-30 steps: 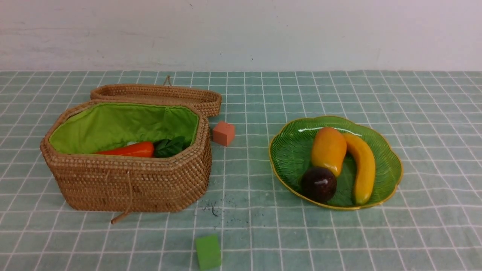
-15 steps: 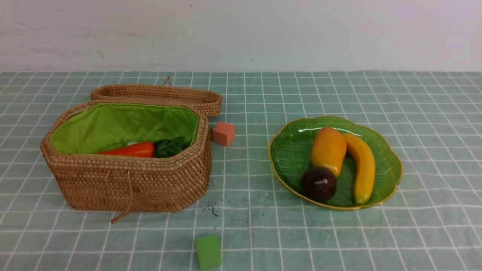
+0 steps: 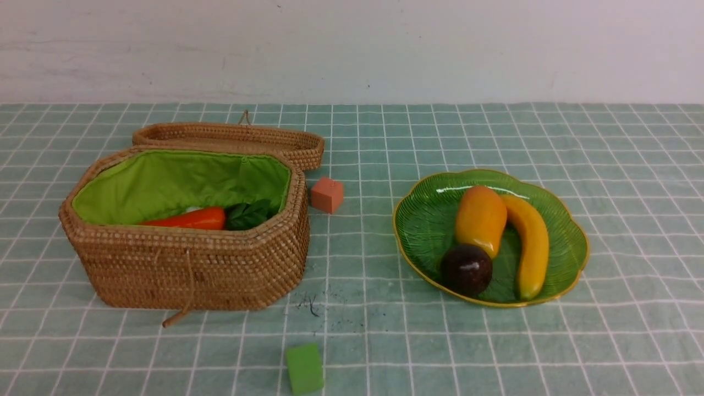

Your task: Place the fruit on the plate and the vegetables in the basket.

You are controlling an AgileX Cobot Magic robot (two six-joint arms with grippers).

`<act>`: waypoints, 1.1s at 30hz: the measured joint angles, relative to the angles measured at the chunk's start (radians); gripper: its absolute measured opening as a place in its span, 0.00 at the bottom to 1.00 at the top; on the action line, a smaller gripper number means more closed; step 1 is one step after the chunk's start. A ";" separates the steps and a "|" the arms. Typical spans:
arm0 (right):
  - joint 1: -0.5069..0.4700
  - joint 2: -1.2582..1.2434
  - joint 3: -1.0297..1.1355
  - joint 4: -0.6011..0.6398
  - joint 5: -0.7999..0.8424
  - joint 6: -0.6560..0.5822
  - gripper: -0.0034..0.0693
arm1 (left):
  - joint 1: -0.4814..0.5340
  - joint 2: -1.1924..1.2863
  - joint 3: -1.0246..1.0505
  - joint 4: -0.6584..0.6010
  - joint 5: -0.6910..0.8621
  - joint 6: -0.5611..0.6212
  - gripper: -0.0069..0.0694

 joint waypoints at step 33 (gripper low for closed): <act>0.000 0.000 0.000 0.000 -0.001 0.000 0.06 | 0.728 0.000 0.280 -0.353 -0.195 0.380 0.07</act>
